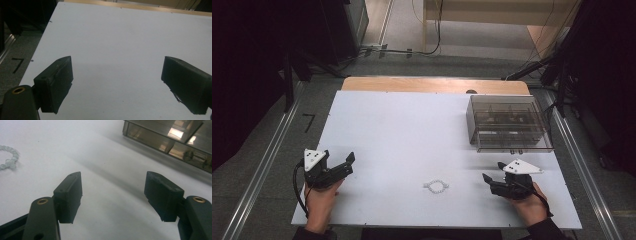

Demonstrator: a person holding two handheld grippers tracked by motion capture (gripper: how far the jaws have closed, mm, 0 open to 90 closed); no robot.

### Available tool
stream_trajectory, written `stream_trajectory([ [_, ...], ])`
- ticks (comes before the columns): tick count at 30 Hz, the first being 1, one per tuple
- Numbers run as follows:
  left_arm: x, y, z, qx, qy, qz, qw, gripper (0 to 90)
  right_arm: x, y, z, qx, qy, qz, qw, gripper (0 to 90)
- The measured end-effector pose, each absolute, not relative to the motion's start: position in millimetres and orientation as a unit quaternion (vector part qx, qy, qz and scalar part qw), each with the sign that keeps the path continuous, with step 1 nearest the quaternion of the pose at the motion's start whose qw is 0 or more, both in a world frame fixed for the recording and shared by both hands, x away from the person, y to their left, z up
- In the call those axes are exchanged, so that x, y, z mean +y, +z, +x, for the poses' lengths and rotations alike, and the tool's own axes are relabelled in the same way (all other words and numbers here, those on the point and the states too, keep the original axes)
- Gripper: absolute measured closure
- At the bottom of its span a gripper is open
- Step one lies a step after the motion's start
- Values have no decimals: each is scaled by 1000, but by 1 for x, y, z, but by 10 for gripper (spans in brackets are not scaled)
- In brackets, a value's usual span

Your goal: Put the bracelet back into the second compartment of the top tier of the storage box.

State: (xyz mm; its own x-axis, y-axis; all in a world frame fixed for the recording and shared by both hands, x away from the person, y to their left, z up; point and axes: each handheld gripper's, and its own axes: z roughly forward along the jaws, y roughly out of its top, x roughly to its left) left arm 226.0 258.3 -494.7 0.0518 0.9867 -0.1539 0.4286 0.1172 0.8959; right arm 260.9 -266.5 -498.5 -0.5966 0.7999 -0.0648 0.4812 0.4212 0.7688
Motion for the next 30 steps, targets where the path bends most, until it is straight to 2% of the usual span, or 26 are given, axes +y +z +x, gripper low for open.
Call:
stream_trajectory([
  [30,259,-495,226,609,322,582,433,109,-231,-504,261,843,359,347,199,291],
])
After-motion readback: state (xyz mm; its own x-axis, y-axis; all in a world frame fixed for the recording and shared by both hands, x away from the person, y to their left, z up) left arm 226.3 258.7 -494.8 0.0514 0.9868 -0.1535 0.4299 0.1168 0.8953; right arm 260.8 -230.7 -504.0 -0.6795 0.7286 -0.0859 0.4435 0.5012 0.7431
